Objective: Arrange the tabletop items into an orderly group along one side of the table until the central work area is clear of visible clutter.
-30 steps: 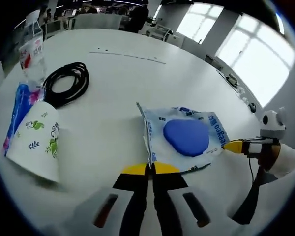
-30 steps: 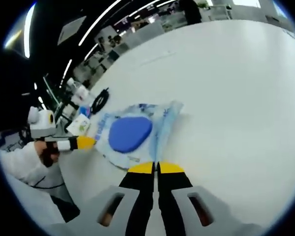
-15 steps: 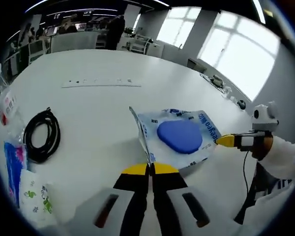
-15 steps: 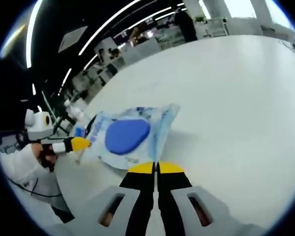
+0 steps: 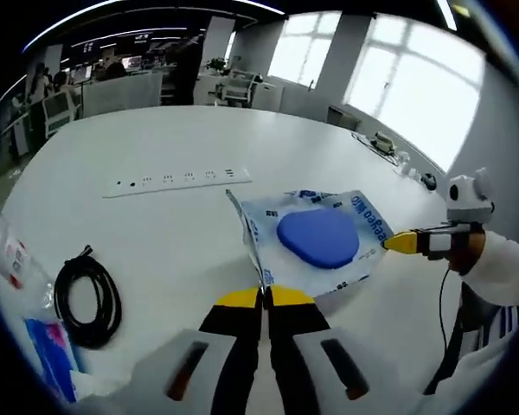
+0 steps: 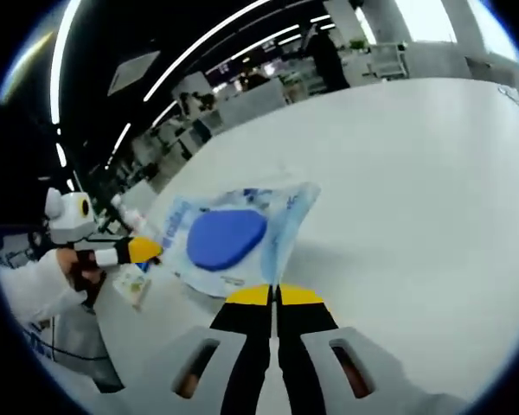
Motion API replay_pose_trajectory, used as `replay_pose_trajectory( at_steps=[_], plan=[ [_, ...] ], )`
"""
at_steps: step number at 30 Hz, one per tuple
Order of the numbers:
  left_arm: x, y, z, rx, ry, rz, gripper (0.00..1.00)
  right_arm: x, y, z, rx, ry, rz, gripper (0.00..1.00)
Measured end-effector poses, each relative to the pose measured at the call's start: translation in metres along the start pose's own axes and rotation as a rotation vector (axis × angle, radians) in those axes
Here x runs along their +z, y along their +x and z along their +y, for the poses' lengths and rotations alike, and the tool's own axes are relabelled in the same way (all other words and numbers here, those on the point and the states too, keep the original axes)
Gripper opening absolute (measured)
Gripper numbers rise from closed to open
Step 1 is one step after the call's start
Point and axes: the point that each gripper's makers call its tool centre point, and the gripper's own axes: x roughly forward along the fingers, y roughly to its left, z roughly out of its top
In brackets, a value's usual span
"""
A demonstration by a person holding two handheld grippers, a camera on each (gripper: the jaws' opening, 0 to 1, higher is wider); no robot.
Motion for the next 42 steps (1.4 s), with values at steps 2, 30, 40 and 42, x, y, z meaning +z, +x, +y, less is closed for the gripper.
replay_pose_trajectory(
  at_steps=[2,30,40,42],
  plan=[
    [0.0,-0.003,0.012,0.022,-0.012,0.001,0.0,0.004,0.009,0.005,0.014,-0.009,0.004,0.0],
    [-0.043,-0.011,0.122,0.211,-0.082,0.169,0.0,-0.015,0.111,0.065,0.12,-0.019,0.15,0.0],
    [-0.061,-0.003,0.128,0.221,-0.087,0.228,0.0,-0.029,0.119,0.06,0.116,0.0,0.18,0.0],
    [-0.063,-0.002,0.129,0.221,-0.091,0.231,0.0,-0.032,0.12,0.059,0.114,0.011,0.182,0.0]
  ],
)
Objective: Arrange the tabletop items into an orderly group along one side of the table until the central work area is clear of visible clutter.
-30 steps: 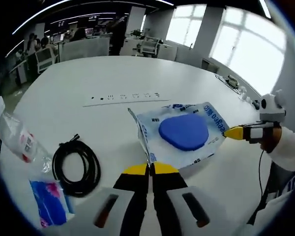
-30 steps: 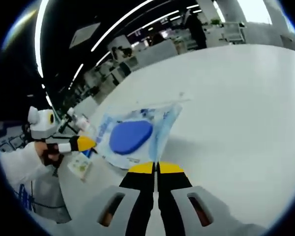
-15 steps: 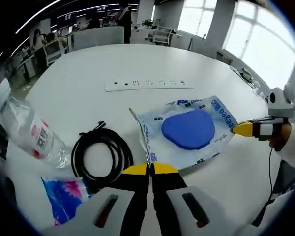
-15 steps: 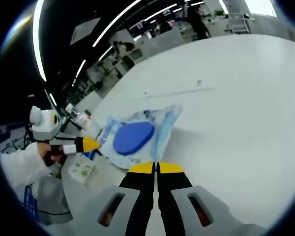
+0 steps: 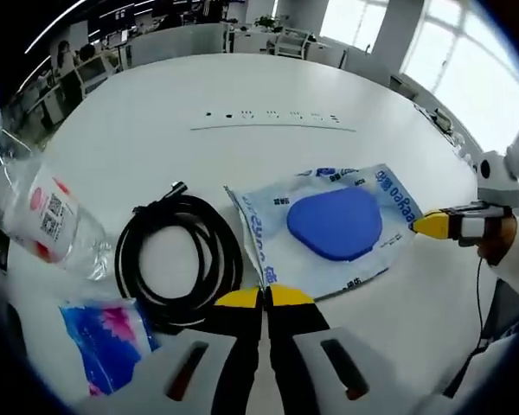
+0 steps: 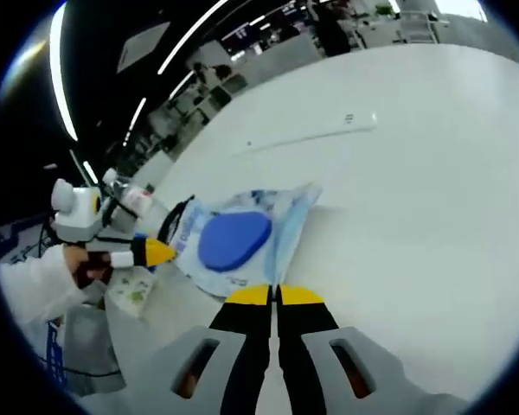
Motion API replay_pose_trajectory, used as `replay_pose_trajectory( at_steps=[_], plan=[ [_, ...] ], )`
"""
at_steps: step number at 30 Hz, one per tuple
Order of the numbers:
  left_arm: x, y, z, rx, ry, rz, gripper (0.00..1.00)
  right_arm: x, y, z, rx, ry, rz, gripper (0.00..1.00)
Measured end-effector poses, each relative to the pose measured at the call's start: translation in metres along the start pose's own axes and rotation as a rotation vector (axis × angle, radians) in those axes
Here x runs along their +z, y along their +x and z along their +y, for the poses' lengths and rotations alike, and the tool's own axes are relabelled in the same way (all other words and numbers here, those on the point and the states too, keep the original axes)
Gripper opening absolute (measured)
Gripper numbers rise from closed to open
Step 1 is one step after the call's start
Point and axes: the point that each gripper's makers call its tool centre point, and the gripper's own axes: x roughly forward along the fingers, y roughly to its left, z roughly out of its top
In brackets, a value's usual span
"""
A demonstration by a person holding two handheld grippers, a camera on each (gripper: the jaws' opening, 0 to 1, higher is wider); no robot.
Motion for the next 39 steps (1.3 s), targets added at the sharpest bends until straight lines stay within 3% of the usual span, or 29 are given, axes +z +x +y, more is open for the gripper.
replay_pose_trajectory(
  at_steps=[10,14,17,22,24,27,29,31,33,36,39],
  plan=[
    [-0.002,0.003,0.002,0.03,-0.032,0.015,0.0,-0.008,0.002,-0.001,-0.007,0.027,0.007,0.0],
    [-0.002,0.002,0.002,0.059,-0.008,0.011,0.0,-0.009,0.002,0.0,-0.013,-0.005,0.021,0.0],
    [0.001,-0.002,0.003,0.074,-0.029,-0.009,0.02,-0.01,-0.001,-0.002,-0.03,-0.042,0.035,0.06],
    [0.004,-0.012,-0.001,0.08,-0.026,-0.03,0.21,-0.003,-0.01,0.0,-0.044,-0.085,-0.01,0.3],
    [0.009,-0.019,-0.002,0.085,-0.014,-0.056,0.3,0.001,-0.015,0.003,-0.038,-0.098,-0.028,0.33],
    [0.022,-0.031,-0.01,0.055,-0.01,-0.132,0.44,0.008,-0.026,0.012,-0.011,-0.125,-0.075,0.38],
    [0.03,-0.04,-0.025,-0.024,0.009,-0.195,0.53,0.008,-0.035,0.017,-0.003,-0.137,-0.086,0.41],
    [0.039,-0.052,-0.032,-0.049,0.02,-0.275,0.71,0.007,-0.043,0.024,0.021,-0.131,-0.098,0.45],
    [0.037,-0.065,-0.036,-0.036,0.05,-0.29,0.82,0.006,-0.051,0.031,0.039,-0.158,-0.117,0.51],
    [0.034,-0.082,-0.034,0.006,0.076,-0.301,0.9,0.003,-0.064,0.04,0.043,-0.224,-0.132,0.58],
    [0.032,-0.102,-0.028,0.051,0.084,-0.339,0.98,-0.004,-0.076,0.046,0.046,-0.229,-0.132,0.66]
  ],
)
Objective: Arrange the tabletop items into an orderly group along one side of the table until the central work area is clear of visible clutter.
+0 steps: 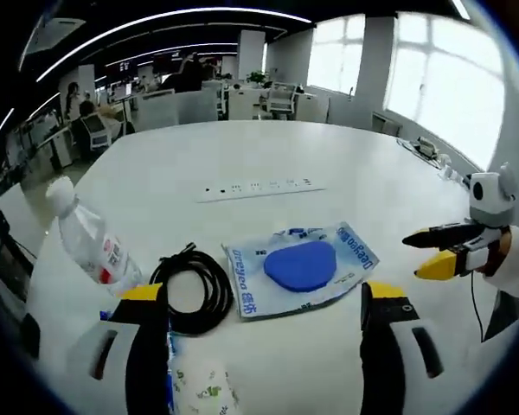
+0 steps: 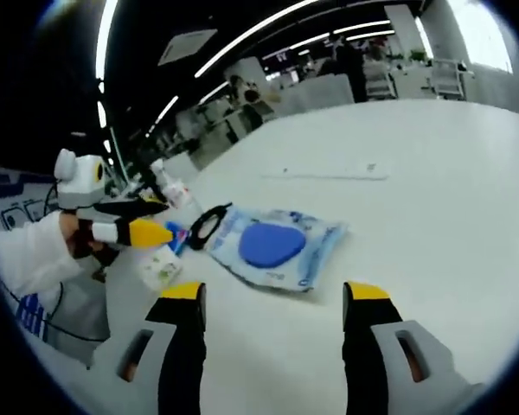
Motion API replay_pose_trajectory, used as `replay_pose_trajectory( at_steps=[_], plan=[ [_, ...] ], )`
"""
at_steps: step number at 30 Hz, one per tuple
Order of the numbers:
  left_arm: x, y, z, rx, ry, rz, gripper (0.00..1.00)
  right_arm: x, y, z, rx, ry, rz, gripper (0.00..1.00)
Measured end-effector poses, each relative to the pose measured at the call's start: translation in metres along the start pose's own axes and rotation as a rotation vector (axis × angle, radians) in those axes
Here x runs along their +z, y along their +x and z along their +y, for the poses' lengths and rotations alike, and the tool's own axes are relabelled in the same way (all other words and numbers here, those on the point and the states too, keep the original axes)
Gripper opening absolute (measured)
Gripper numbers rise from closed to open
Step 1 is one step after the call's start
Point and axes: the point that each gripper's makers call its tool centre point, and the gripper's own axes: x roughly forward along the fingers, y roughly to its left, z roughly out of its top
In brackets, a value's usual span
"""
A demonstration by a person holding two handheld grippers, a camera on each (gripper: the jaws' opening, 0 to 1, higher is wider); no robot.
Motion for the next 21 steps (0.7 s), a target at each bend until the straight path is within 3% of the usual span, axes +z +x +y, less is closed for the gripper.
replay_pose_trajectory(
  at_steps=[6,14,21],
  plan=[
    [0.001,-0.041,0.005,0.018,-0.016,-0.081,1.0,-0.003,-0.03,0.013,0.014,0.026,-0.039,0.67],
    [-0.031,-0.069,0.007,0.059,-0.085,-0.083,1.0,-0.01,-0.052,0.017,0.006,0.04,-0.036,0.65],
    [-0.042,-0.076,0.006,0.082,-0.13,-0.072,0.96,-0.009,-0.056,0.018,0.011,0.026,-0.035,0.64]
  ],
)
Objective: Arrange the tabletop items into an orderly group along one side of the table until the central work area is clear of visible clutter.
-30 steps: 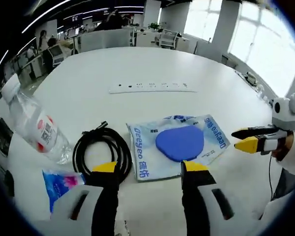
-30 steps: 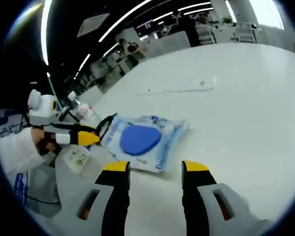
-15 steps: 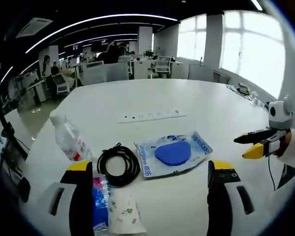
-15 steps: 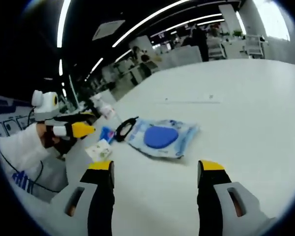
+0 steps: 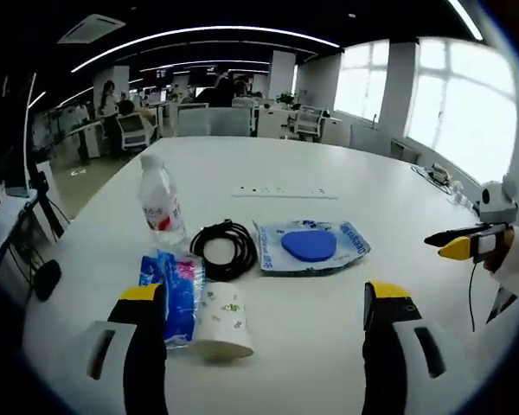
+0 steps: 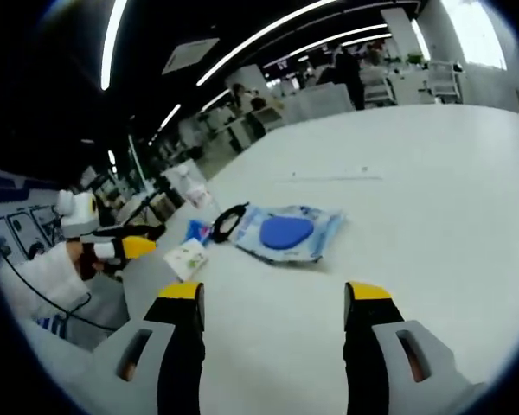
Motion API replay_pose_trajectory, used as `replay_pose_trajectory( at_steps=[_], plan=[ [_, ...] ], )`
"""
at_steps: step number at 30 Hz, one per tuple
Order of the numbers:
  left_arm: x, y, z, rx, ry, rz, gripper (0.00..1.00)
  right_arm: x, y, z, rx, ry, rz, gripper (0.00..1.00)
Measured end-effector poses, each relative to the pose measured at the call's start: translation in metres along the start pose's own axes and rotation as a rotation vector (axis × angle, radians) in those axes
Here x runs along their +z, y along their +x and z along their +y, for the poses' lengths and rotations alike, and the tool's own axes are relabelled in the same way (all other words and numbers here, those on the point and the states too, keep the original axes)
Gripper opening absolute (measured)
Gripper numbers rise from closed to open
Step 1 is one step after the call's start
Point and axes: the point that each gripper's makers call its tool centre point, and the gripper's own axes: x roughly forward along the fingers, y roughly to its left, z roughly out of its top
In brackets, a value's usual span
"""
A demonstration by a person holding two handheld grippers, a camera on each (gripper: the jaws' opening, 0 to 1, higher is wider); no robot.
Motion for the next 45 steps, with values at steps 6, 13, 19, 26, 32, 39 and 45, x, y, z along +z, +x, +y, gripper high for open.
replay_pose_trajectory(
  at_steps=[6,13,19,26,32,39,45],
  plan=[
    [-0.001,0.001,-0.003,0.006,-0.04,-0.015,0.95,-0.005,-0.003,-0.002,-0.001,0.012,0.005,0.62],
    [-0.011,0.006,0.003,0.03,-0.071,0.006,0.92,-0.006,-0.005,-0.005,-0.004,0.022,0.002,0.61],
    [-0.047,0.017,0.025,0.129,-0.049,0.106,0.85,-0.009,-0.006,-0.004,0.006,0.036,0.001,0.59],
    [-0.066,0.032,0.044,0.203,-0.105,0.106,0.77,-0.017,-0.01,-0.006,0.005,0.069,0.008,0.56],
    [-0.08,0.04,0.041,0.192,-0.09,0.109,0.58,-0.02,-0.015,-0.013,-0.013,0.086,0.005,0.55],
    [-0.085,0.041,0.044,0.215,-0.052,0.139,0.4,-0.026,-0.014,-0.013,-0.018,0.099,0.013,0.53],
    [-0.076,0.035,0.031,0.146,-0.106,0.131,0.3,-0.024,-0.013,-0.009,-0.014,0.087,0.012,0.53]
  ],
)
